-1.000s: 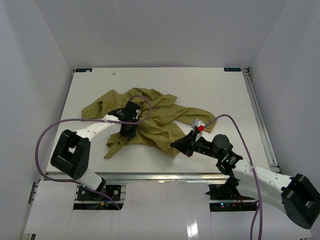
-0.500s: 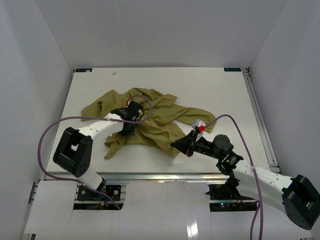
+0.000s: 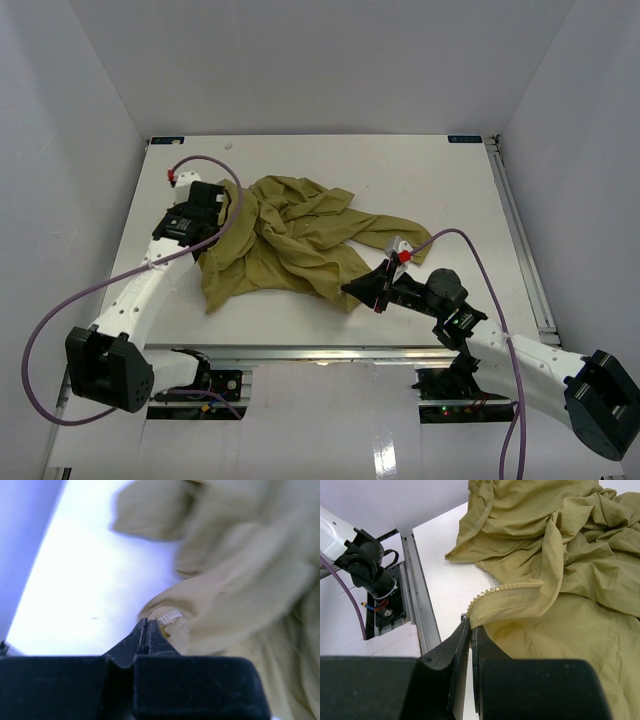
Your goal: Zip up the jacket
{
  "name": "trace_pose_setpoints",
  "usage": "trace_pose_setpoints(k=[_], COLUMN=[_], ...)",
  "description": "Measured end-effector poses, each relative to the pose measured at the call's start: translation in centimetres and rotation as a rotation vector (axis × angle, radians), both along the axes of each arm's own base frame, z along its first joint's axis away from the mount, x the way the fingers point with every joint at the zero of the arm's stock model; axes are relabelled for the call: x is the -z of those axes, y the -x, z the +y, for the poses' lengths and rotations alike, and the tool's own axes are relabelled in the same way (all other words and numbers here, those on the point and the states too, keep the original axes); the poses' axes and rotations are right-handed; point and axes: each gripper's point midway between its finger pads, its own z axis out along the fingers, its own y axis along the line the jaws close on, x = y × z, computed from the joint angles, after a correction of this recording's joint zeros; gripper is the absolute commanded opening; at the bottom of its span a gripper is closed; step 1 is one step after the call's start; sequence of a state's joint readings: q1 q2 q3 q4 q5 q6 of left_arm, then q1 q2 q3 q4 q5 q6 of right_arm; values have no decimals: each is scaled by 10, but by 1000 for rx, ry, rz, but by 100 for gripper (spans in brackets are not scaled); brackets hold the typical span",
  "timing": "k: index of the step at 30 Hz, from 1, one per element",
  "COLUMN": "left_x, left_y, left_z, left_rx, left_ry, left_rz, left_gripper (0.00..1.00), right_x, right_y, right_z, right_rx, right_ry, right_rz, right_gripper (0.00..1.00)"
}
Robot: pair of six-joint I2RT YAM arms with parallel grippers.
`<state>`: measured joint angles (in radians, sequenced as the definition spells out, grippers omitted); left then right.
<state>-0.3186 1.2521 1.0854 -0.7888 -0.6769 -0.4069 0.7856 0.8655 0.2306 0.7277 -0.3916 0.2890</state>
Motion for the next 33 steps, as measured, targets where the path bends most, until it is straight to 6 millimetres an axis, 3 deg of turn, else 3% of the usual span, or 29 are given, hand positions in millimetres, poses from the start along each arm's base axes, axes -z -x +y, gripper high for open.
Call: trace_pose_setpoints(k=[4,5,6,7,9,12,18,23,25,27,29,33], left_x=[5,10,13,15,19,22,14,-13,-13,4,36,96], left_y=[18,23,26,28,29,28,18,14,8,3,3,21], left_z=[57,65,71,77,87,93,67,10,-13,-36,-53,-70], left_rx=[-158,-178,-196,-215,-256,-280,-127,176,278,357,408,445], left_ry=[-45,-51,-53,-54,-44,-19,95,282,315,330,345,369], left_rz=[-25,-18,-8,-2,-1,6,2,-67,-47,26,136,352], left_gripper=[4,12,32,43,53,55,54,53,51,51,51,50], right_x=[0,0,0,0,-1,-2,-2,0,0,0,-1,-2], right_y=[0,0,0,0,0,1,1,0,1,1,1,1], right_z=[0,0,0,0,0,0,0,0,0,0,0,0], right_rx=[0,0,-1,0,0,0,0,0,-1,-1,-1,-1], right_ry=[0,-1,-1,-2,-5,-7,-7,-3,-3,-4,-5,-9], right_rz=[2,3,3,4,5,6,7,10,11,11,12,9], right_gripper=[8,8,8,8,8,8,8,8,8,8,8,8])
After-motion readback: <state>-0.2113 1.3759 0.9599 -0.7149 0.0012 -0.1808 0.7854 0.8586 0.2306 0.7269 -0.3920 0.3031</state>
